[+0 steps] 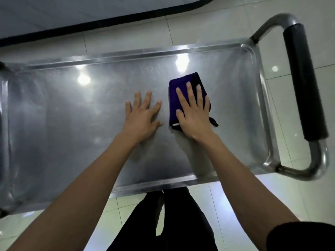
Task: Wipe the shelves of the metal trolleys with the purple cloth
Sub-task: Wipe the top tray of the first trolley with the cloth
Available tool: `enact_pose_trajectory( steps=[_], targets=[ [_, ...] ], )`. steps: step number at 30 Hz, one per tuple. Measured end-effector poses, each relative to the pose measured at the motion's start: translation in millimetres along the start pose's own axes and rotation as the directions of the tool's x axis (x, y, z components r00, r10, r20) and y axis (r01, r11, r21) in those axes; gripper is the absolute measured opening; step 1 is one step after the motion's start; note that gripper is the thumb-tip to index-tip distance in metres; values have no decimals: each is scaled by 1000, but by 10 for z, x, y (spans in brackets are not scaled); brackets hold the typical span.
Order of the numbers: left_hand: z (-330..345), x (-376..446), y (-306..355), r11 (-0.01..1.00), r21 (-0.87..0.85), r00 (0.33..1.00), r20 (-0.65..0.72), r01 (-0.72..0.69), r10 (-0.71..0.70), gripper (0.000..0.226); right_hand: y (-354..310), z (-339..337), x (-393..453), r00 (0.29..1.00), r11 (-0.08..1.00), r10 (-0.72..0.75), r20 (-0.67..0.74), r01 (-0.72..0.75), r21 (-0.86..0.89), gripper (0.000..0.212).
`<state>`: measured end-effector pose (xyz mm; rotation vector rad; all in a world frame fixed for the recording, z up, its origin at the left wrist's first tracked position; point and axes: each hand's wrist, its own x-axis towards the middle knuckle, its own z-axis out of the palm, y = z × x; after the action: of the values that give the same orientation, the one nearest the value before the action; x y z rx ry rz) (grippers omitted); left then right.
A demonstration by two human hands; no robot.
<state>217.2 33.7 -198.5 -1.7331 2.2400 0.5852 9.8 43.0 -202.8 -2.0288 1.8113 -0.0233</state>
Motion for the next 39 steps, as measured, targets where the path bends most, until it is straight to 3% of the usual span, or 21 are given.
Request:
enact_pose_trajectory(
  steps=[4, 6, 11, 19, 29, 39],
  targets=[
    [-2, -43, 63, 1000, -19, 999, -38, -1, 1, 71, 5, 263, -994, 998, 998, 61, 21, -60, -31, 69],
    [6, -87, 221, 998, 3, 996, -65, -68, 68, 68, -20, 374, -1310, 996, 995, 87, 14, -86, -57, 68],
    [79, -199, 564, 995, 4, 994, 47, -98, 98, 79, -65, 500, -1601, 991, 990, 131, 5, -130, -59, 67],
    [69, -183, 578, 996, -4, 995, 49, -88, 88, 79, 30, 625, -2374, 986, 986, 169, 0, -169, -14, 62],
    [194, -131, 509, 995, 24, 995, -18, -97, 97, 79, 131, 515, -2024, 978, 978, 208, 19, -207, -27, 60],
    [167, -40, 535, 998, -5, 998, 8, -59, 59, 79, 563, -7, -329, 995, 995, 97, -24, -98, -7, 60]
  ],
)
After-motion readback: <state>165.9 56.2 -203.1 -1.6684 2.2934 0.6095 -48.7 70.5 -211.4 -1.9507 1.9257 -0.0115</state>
